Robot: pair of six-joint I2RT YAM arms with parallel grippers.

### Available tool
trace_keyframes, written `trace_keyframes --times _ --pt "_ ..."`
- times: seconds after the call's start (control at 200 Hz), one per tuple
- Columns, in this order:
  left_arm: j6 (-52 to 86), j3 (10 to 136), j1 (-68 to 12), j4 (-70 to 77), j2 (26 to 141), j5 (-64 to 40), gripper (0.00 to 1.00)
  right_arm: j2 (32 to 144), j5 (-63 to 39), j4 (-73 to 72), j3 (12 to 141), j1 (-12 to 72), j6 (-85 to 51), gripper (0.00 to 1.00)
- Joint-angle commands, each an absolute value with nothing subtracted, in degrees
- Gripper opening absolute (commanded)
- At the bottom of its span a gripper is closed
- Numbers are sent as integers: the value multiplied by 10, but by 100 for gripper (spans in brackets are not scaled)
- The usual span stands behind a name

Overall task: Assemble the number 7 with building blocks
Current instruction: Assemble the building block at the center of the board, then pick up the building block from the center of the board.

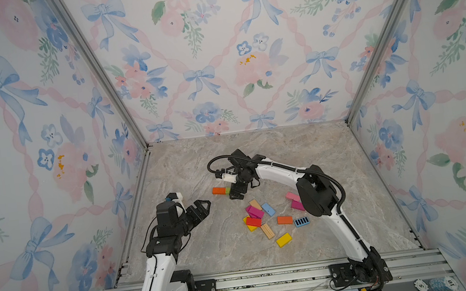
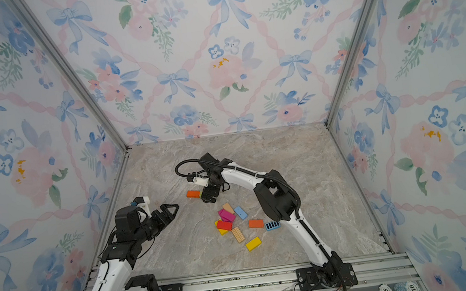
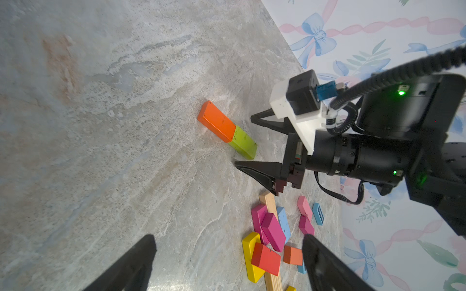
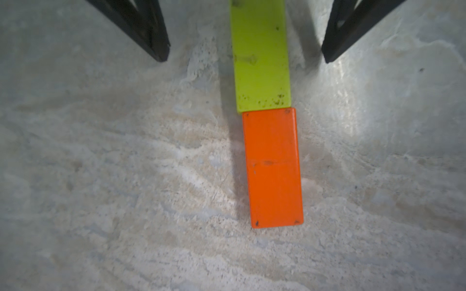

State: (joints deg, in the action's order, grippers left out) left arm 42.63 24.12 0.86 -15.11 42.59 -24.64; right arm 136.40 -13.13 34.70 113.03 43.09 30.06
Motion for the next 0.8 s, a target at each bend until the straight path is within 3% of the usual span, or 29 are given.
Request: trace_keyframes --times 0.0,0.12,0.19,0.255,0.375,0.465,0.625,0.795 --pt "416 245 12 -161 429 -262 93 1257 -134 232 1058 427 252 97" --pt "415 247 12 -160 425 -270 94 1136 -81 65 916 423 159 97" --pt "412 247 11 -154 428 -280 94 1069 -30 -48 825 404 17 97" --pt "407 247 9 -145 441 -303 94 1021 -4 -57 774 371 -137 97" --pt "397 258 -12 -144 470 -322 93 1002 -209 5 767 276 -256 100" --pt "394 269 -59 -145 485 -306 93 977 -239 87 745 252 -256 97" --pt "406 287 -168 -144 532 -250 93 951 -84 340 743 311 -154 97" --pt "423 296 -240 -138 574 -202 93 953 -36 384 677 352 -146 89"
